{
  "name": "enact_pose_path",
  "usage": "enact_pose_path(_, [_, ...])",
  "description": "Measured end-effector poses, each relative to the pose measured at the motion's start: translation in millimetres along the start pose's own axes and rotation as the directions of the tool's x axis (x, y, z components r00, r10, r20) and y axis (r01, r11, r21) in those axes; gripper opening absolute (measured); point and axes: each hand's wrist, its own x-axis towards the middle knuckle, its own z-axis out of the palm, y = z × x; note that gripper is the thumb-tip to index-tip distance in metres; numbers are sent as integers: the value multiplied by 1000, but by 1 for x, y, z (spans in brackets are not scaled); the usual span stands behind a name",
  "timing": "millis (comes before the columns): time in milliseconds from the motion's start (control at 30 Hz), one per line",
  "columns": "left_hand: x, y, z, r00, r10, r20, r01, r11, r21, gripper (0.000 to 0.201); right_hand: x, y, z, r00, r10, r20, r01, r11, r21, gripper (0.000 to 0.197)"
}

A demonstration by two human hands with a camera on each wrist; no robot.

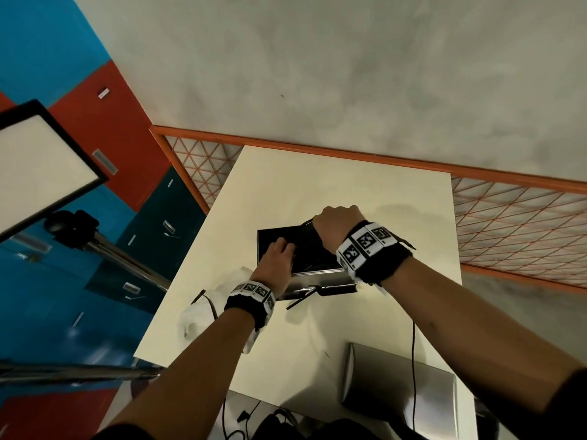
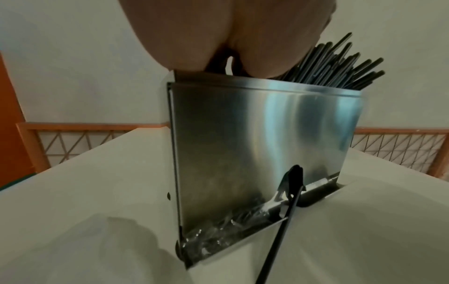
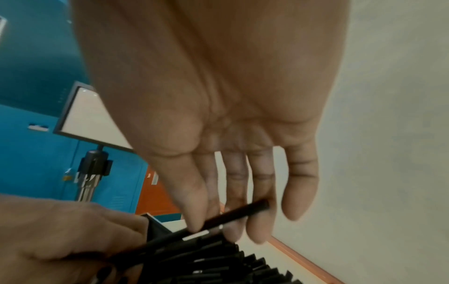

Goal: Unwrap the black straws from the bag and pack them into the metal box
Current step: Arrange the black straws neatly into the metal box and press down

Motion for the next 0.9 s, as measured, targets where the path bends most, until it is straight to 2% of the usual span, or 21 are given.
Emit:
enact_pose_path(133, [-4, 0, -1, 995, -47, -85, 35, 991, -133, 24, -8, 15, -2, 999, 20, -42, -14, 990, 137, 31])
enact_pose_path(233, [-7, 0, -6, 988, -73, -140, 42, 977, -211, 31, -24, 22, 9, 964, 42, -263, 1, 987, 161, 29])
enact_pose_path(300, [-9, -1, -7, 986, -64, -157, 18, 961, -275, 44, -41, 16, 26, 931, 37, -363, 99, 932, 349, 18])
enact_pose_path(367, [-9, -3, -5, 988, -26, -153, -20, 957, -288, 70, -55, -1, 53, 970, 2, -242, 157, 755, 637, 15])
enact_pose_path(400, [-8, -4, -4, 992, 4, -127, -35, 968, -248, 90, -58, -11, 72, 994, -45, -102, 107, 632, 767, 18])
enact_pose_path(433, [-5, -4, -2, 997, 28, -76, -41, 983, -179, 108, -58, -22, 94, 993, -103, 63, -2, 505, 863, 20])
enact_pose_path(467, [-3, -2, -2, 999, 39, -5, -39, 995, -97, 121, -56, -32, 117, 966, -139, 220, -150, 394, 907, 19])
enact_pose_path(533, [2, 2, -1, 994, 22, 111, -26, 999, 32, 132, -45, -49, 161, 874, -116, 473, -447, 192, 874, 19])
enact_pose_path(600, [8, 6, -3, 989, -18, 145, 7, 997, 72, 135, -34, -62, 191, 772, -42, 635, -636, -50, 770, 20])
enact_pose_path(667, [12, 8, -3, 986, -56, 156, 47, 997, 59, 135, -24, -72, 208, 731, -2, 682, -642, -341, 687, 22])
enact_pose_path(733, [15, 8, -4, 986, -69, 155, 61, 997, 52, 134, -15, -79, 213, 728, -1, 685, -566, -565, 601, 22])
enact_pose_path(800, [17, 6, -5, 986, -70, 154, 64, 997, 45, 133, -3, -85, 216, 727, 2, 687, -488, -702, 519, 20])
enact_pose_path(900, [24, 3, -9, 983, -69, 170, 68, 998, 11, 131, 13, -92, 214, 716, 44, 697, -406, -785, 467, 23])
